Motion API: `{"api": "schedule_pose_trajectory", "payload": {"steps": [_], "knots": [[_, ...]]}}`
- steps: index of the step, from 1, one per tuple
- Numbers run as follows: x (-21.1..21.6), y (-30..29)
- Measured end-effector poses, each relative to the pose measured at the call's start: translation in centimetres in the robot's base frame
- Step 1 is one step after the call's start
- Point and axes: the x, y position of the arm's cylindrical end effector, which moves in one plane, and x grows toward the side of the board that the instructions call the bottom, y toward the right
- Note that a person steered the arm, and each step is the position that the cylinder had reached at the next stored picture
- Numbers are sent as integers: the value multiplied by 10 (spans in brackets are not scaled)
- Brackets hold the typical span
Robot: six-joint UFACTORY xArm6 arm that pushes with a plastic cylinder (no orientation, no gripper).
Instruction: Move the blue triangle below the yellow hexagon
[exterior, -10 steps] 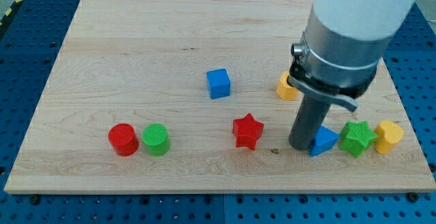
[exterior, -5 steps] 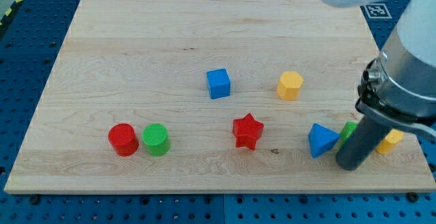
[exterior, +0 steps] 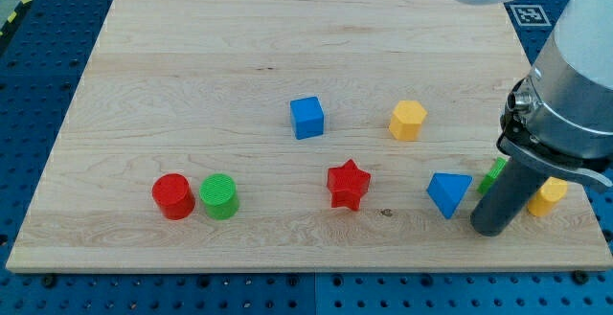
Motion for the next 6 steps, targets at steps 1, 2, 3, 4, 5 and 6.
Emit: {"api": "schedule_pose_trajectory", "payload": {"steps": [1, 2, 3, 4, 5, 6], "knots": [[-3, -14], [-4, -22], [-12, -22], [-33, -22], [-53, -22], [-69, -26]]}}
